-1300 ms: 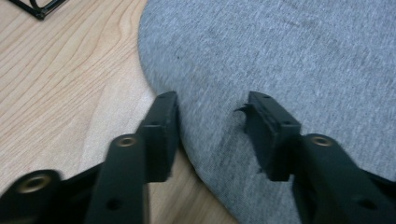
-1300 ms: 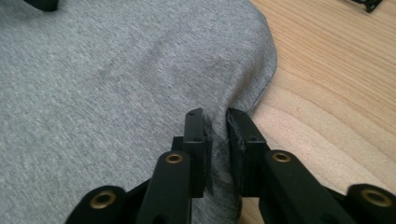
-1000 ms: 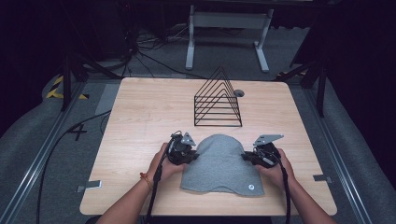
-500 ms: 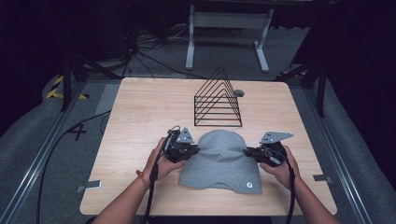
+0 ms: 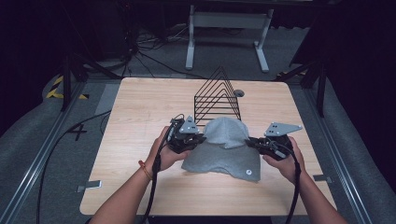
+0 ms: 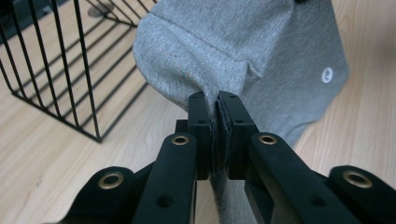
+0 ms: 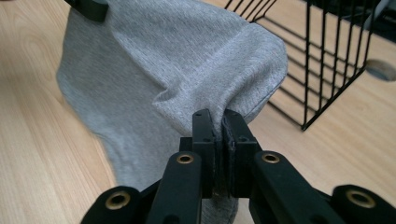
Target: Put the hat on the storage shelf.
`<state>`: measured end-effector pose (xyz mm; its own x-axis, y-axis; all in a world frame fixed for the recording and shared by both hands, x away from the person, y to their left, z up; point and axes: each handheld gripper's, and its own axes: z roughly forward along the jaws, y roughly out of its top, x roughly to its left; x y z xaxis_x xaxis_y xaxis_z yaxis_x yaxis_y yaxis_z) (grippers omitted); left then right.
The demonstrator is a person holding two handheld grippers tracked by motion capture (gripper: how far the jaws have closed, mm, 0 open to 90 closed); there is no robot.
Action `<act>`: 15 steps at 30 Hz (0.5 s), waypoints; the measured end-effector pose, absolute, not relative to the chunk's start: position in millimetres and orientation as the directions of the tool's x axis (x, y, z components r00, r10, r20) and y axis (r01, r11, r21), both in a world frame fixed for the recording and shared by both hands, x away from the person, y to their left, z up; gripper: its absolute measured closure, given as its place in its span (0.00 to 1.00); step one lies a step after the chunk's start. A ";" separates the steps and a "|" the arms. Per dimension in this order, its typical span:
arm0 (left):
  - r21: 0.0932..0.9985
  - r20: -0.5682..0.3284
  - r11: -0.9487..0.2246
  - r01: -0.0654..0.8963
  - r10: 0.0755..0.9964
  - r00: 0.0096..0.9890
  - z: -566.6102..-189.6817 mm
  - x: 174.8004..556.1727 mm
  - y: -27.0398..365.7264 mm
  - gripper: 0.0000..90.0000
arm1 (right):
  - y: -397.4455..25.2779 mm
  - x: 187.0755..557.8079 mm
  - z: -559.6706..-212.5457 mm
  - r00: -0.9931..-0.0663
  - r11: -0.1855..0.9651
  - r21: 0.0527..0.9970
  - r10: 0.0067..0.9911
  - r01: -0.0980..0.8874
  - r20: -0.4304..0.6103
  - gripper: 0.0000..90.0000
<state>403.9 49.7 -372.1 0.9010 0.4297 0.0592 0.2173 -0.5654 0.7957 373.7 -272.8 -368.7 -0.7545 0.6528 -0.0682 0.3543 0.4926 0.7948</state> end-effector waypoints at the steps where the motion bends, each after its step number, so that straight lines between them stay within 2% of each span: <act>1: 0.796 0.062 -0.565 0.214 0.429 0.901 -368.6 404.5 49.7 0.94 | -273.2 373.3 -365.5 -0.754 0.492 0.798 0.653 0.350 -0.072 0.94; 13: 0.832 0.109 -0.532 0.156 0.432 0.895 -321.0 413.5 51.0 0.94 | -282.2 376.0 -314.3 -0.726 0.460 0.836 0.678 0.298 -0.114 0.94; 15: 0.839 0.095 -0.519 0.161 0.433 0.897 -316.1 414.2 51.1 0.94 | -282.6 376.3 -311.3 -0.725 0.459 0.840 0.678 0.290 -0.120 0.94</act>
<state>414.2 51.1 -316.1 0.8965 0.4327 0.0952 0.1614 -0.5191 0.8393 376.3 -282.6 -311.3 -0.7254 0.6778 -0.1203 0.2896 0.4590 0.8399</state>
